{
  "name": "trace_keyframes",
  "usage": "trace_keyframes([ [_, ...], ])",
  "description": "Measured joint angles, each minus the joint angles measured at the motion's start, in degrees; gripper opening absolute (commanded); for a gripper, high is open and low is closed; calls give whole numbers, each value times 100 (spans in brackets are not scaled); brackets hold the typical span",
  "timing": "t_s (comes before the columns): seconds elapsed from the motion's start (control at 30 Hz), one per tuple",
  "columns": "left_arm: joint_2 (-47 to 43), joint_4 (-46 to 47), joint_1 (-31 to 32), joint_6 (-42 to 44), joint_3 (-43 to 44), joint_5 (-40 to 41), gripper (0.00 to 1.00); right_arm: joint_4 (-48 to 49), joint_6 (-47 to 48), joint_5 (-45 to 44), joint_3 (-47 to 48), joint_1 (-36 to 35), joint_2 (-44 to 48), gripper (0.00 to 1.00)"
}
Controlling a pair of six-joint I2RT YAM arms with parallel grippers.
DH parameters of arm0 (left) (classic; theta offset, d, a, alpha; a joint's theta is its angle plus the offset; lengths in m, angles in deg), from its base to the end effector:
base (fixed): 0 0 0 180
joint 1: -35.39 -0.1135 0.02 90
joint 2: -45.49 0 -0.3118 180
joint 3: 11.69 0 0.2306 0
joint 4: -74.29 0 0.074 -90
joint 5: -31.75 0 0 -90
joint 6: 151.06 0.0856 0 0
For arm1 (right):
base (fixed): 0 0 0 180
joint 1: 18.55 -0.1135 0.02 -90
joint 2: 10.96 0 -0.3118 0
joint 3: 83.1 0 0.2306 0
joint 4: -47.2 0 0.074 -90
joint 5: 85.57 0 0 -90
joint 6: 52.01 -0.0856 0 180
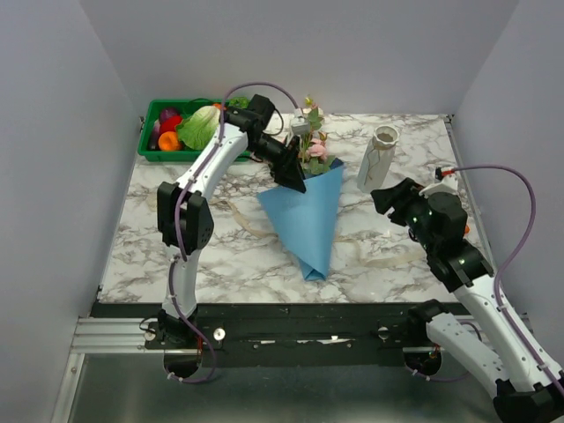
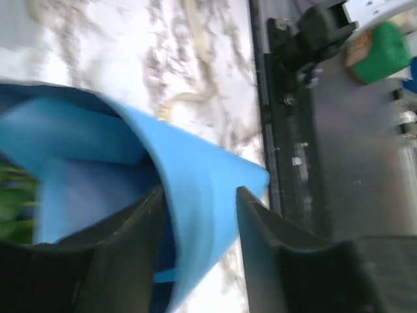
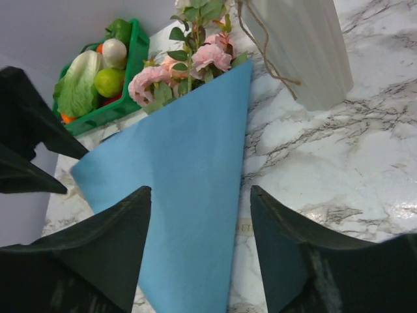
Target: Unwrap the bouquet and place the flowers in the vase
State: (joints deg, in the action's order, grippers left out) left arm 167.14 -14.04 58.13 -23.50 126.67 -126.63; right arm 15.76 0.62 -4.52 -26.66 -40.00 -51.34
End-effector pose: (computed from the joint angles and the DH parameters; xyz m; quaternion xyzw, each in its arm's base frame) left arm 0.3730 -0.2426 0.3451 0.4877 0.6610 -0.5331 0.2025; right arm 0.1510 0.0450 0.3372 0.1566 0.7788 0.2427 0.5569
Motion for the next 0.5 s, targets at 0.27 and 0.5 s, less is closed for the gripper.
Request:
trace_keyframes([
  [0.27,-249,1292,977,-1945,-664,518,99,-70,-17,-144,-22,-15,420,82],
  [0.5,-238,1825,1563,-2940,350,616,99,-361,0,-385,-35,-15,855,85],
])
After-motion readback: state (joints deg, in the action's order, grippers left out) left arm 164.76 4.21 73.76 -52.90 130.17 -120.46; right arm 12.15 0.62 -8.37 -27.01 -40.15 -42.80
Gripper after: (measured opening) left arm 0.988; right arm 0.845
